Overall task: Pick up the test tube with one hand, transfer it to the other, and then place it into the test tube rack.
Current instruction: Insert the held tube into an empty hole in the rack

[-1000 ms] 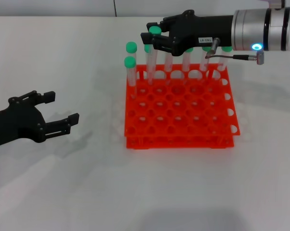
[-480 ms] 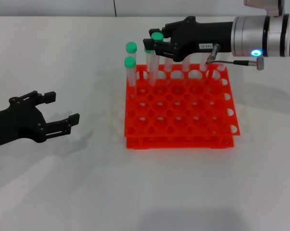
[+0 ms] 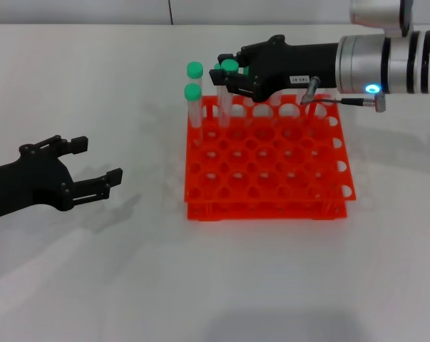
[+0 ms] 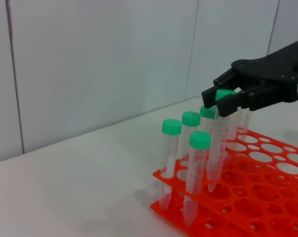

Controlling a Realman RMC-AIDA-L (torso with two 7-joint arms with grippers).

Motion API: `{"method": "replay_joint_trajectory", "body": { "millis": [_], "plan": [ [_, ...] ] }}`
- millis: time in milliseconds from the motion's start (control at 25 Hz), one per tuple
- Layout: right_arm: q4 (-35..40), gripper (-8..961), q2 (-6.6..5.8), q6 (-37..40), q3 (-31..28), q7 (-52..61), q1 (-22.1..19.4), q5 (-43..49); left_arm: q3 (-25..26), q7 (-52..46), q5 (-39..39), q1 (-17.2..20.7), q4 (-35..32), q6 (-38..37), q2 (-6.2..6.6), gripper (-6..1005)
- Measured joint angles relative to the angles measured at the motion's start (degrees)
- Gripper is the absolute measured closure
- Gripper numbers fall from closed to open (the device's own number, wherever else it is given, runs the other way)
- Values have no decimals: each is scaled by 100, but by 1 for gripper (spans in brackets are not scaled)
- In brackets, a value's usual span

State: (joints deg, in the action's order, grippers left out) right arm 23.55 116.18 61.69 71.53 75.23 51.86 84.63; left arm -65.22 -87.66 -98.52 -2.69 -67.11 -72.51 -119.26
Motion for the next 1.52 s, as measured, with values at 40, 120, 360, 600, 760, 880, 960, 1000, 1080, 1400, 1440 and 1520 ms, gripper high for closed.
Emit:
{"method": "replay_joint_trajectory", "body": {
  "millis": [40, 120, 360, 600, 760, 880, 960, 1000, 1080, 1400, 1440, 1520],
  "plan": [
    [-2, 548, 0, -26, 55, -1, -3, -30, 0, 1, 0, -19, 25, 0, 1, 132],
    [-20, 546, 0, -91, 170, -6, -6, -75, 0, 1, 0, -38, 53, 0, 6, 133],
    [-59, 538, 0, -208, 480, -55, -9, -312, 0, 3, 0, -40, 58, 2, 9, 134],
    [-62, 531, 0, -238, 614, -58, -10, -413, 0, 3, 0, -38, 63, 8, 9, 135],
    [-62, 526, 0, -221, 657, -105, -23, -455, 0, 3, -15, -38, 69, 10, 9, 136],
    [-20, 522, 0, -197, 663, -159, -73, -459, 0, 3, -53, -38, 69, 9, 9, 136],
    [7, 519, 0, -197, 666, -187, -100, -498, 0, 3, -64, -38, 69, 9, 9, 136],
    [9, 518, 0, -197, 667, -196, -105, -517, 0, 3, -65, -38, 69, 10, 9, 135],
    [8, 516, 0, -203, 669, -202, -106, -543, 0, 4, -66, -38, 69, 9, 9, 135],
    [27, 467, 0, -84, 658, -201, -123, -545, 0, 3, -71, -42, 67, 9, 9, 135],
    [59, 426, -3, 26, 635, -196, -160, -544, 8, 3, -72, -47, 67, 9, 8, 135],
    [180, 345, -15, 158, 609, -180, -266, -545, 36, 3, -72, -55, 67, 9, 7, 134]
  ]
}}
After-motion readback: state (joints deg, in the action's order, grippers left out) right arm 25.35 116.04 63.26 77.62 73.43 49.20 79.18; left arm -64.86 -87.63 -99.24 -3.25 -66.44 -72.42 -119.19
